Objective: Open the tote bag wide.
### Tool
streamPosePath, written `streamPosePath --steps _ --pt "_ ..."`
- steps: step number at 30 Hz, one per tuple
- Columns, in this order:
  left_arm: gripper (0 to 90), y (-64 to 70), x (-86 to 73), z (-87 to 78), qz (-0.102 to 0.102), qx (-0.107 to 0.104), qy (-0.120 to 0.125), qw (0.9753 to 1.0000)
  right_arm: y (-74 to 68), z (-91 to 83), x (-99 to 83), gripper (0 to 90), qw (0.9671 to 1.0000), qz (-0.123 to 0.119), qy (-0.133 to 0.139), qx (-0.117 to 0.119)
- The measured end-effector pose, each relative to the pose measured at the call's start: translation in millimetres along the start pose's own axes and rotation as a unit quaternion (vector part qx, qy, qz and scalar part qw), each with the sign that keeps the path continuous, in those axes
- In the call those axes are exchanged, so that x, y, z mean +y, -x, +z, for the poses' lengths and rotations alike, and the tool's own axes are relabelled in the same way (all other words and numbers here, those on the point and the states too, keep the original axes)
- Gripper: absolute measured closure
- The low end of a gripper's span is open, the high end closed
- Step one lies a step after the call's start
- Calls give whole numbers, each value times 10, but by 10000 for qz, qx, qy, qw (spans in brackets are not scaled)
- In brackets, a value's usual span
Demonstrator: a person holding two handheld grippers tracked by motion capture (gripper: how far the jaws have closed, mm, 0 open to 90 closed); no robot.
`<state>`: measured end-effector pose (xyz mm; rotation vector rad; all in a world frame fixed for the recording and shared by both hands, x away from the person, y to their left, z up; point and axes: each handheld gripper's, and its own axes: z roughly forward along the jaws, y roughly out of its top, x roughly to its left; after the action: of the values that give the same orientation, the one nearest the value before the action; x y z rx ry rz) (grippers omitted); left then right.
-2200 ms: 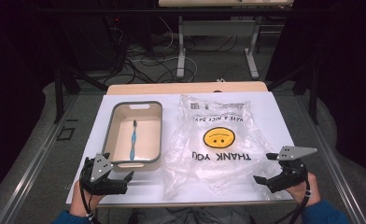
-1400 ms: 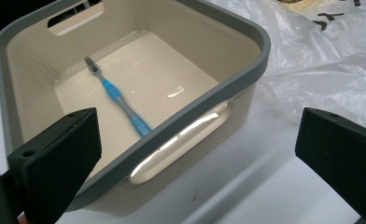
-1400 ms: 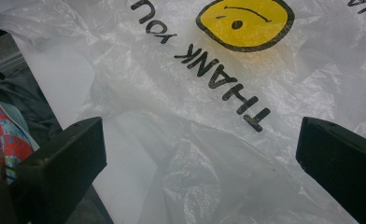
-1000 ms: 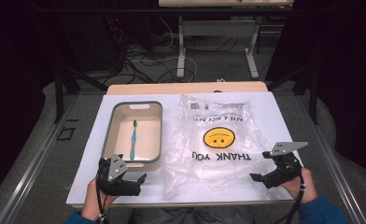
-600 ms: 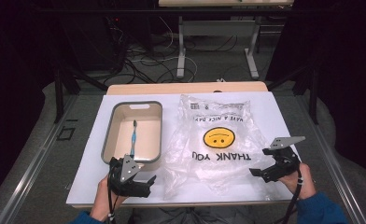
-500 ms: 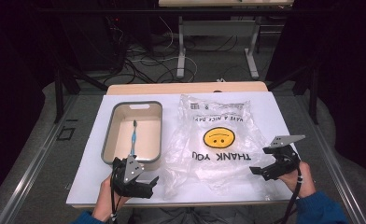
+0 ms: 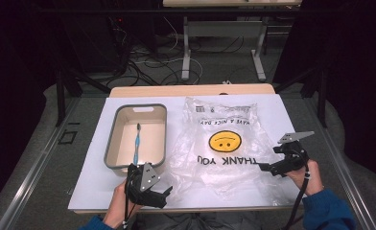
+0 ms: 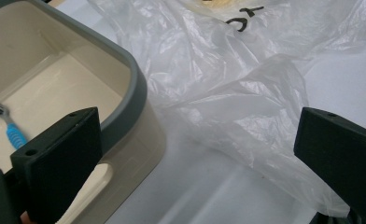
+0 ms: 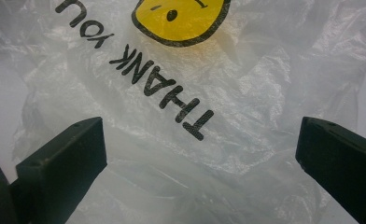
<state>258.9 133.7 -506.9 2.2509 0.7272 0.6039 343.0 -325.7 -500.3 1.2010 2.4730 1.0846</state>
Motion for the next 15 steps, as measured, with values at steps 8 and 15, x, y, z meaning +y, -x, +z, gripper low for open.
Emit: streamPosePath --steps 8,15 --pt "10 88 19 166 199 -229 -230 9993 113 56 14 23 9998 156 -73 -72" --pt "10 145 44 322 237 -363 -454 9980 202 89 33 32 9991 377 -189 -105"
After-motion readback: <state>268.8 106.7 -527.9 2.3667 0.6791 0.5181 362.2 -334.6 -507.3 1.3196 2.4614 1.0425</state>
